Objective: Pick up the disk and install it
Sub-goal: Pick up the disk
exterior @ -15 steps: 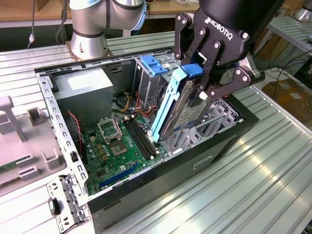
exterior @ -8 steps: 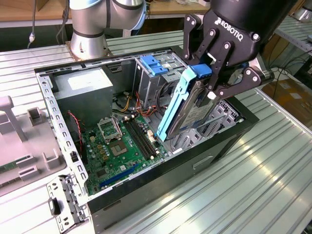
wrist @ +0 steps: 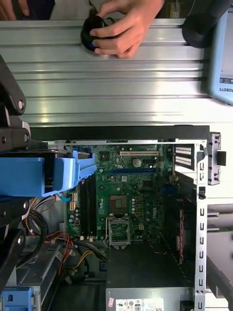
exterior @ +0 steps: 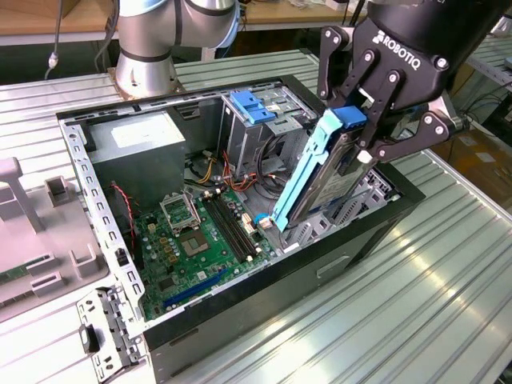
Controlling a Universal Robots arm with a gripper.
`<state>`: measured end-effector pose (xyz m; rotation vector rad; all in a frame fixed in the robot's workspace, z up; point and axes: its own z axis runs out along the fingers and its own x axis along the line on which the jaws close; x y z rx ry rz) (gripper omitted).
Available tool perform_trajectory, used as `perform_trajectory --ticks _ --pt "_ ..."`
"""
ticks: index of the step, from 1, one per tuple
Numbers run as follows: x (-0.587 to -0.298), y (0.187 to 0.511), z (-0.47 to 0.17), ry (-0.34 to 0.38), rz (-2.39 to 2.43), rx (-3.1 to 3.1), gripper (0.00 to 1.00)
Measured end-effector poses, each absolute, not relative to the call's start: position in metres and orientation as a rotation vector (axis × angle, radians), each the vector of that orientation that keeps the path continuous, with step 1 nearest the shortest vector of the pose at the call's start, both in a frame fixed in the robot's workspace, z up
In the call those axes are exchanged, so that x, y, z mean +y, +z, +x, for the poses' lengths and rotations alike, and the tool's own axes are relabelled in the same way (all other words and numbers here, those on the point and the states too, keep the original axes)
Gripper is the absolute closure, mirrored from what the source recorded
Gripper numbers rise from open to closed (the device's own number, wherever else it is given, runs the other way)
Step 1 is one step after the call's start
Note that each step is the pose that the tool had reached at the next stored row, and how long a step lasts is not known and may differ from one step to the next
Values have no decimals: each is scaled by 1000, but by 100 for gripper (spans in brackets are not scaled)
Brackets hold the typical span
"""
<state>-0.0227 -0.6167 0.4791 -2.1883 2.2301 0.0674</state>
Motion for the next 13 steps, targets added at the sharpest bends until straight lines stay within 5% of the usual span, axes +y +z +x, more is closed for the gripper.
perform_trajectory --ticks 13 --pt "-627 479 0 74 -2190 2233 64"
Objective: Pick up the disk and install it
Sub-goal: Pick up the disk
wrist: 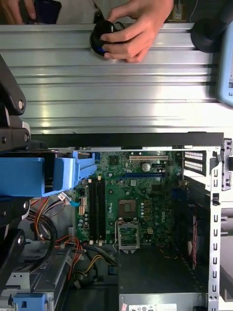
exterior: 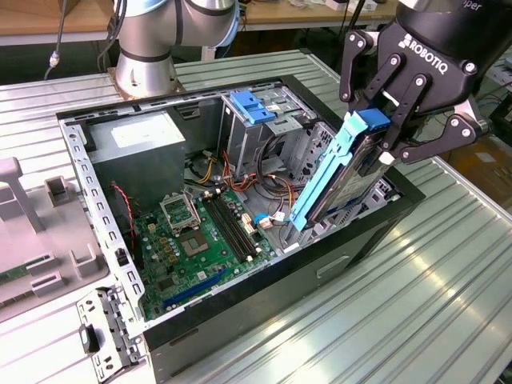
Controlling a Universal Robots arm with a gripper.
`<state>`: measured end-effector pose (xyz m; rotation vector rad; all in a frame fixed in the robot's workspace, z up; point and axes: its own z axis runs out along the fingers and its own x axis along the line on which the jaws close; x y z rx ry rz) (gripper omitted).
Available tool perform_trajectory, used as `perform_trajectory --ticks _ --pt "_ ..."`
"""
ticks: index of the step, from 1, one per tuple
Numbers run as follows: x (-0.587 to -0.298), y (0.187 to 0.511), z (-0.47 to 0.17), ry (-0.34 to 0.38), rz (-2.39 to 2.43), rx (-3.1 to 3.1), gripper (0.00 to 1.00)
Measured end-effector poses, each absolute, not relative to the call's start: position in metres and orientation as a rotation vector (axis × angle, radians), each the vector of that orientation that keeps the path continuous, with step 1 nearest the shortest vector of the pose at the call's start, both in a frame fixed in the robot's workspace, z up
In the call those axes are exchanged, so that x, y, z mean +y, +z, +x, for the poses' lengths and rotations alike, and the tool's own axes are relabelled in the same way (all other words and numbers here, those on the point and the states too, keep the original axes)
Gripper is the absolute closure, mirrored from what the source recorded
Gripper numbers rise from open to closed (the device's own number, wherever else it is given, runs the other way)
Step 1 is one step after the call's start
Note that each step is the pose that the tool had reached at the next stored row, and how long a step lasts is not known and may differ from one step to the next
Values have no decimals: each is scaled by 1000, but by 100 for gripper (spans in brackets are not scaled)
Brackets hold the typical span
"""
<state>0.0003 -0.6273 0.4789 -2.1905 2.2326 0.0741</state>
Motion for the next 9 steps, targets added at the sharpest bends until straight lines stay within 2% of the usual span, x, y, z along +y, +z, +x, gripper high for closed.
perform_trajectory --ticks 9 --pt "-637 479 20 81 -2193 2235 64"
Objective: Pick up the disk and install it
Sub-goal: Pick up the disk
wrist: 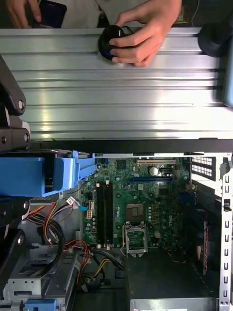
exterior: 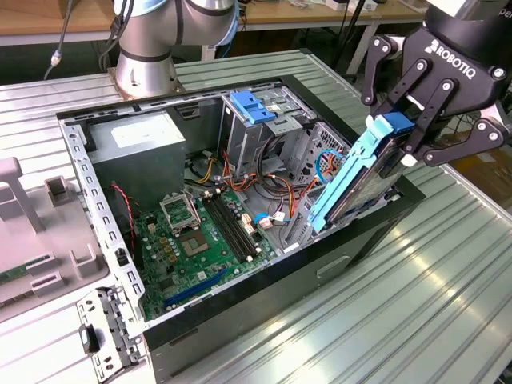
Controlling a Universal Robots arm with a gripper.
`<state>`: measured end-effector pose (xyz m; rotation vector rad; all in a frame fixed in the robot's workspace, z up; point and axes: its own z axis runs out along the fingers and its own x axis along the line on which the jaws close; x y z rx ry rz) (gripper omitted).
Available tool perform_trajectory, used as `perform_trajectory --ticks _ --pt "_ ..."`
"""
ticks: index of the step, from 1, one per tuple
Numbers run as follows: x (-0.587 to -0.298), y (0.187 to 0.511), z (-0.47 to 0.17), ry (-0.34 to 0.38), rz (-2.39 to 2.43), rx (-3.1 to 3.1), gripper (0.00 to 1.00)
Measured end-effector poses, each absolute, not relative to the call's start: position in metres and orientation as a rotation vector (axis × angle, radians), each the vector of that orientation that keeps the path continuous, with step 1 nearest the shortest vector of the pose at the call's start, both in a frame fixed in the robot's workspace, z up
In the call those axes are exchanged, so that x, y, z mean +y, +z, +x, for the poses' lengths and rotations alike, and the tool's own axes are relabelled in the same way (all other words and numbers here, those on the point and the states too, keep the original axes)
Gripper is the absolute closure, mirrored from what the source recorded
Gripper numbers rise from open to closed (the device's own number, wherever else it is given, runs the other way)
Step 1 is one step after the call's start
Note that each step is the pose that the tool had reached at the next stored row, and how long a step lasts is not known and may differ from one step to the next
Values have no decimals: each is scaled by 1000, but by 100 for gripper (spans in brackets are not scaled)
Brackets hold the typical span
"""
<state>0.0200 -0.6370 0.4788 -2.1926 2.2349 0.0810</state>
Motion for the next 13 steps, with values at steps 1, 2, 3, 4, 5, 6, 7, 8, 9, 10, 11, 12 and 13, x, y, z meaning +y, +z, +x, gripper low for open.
perform_trajectory --ticks 1,2,3,4,5,6,7,8,9,10,11,12,13 --pt "-638 479 21 82 -2193 2235 64" --pt "-638 479 25 83 -2193 2235 64" --pt "-638 479 27 84 -2193 2235 64" --pt "-638 479 30 85 -2193 2235 64" --pt "-638 479 33 87 -2192 2235 64" --pt "-638 479 35 88 -2192 2235 64" --pt "-638 479 39 89 -2193 2235 64" --pt "-637 479 42 90 -2193 2235 64" --pt "-637 478 46 91 -2193 2236 64" --pt "-636 478 49 92 -2194 2236 64" --pt "-635 478 54 94 -2195 2237 64" --pt "-634 478 59 96 -2195 2238 64" --pt "-632 478 63 98 -2196 2239 64"
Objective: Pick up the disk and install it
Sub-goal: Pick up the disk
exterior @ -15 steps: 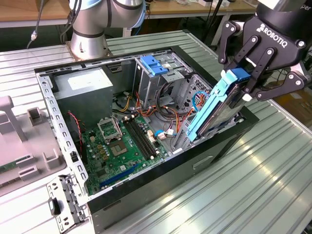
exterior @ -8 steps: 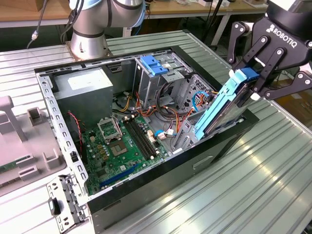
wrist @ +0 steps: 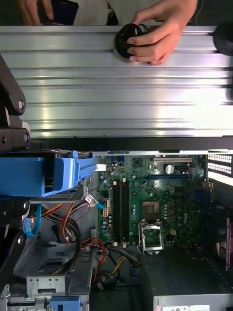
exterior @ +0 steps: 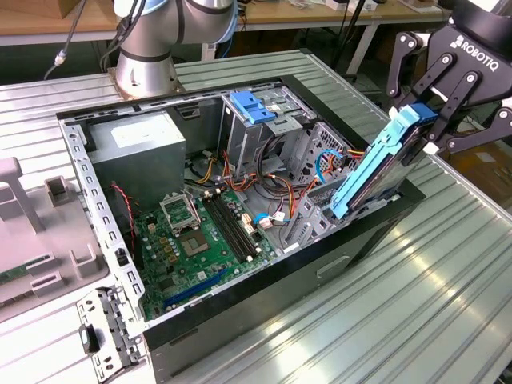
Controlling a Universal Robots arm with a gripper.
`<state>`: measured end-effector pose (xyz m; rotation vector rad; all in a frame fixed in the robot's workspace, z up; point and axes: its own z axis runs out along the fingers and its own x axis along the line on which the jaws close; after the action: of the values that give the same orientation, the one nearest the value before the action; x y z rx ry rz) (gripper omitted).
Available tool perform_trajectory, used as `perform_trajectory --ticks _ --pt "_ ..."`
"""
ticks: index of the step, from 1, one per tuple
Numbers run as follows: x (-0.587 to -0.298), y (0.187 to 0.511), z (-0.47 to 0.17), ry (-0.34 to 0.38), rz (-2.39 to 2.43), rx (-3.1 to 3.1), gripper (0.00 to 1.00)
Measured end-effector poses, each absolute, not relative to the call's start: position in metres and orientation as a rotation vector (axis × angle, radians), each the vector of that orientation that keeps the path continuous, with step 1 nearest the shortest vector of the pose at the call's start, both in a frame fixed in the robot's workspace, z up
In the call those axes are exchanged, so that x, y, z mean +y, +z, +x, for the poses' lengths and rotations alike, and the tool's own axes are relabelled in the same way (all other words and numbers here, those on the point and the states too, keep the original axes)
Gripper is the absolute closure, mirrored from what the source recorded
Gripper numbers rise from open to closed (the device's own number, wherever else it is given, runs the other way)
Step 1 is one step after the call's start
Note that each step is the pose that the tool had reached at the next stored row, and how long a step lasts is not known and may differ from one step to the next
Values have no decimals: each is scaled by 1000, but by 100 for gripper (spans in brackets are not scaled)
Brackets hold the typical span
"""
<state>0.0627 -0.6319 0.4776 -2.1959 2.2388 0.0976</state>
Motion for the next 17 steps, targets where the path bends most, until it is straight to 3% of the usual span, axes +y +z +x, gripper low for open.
perform_trajectory --ticks 17 --pt "-613 473 109 112 -2202 2246 64"
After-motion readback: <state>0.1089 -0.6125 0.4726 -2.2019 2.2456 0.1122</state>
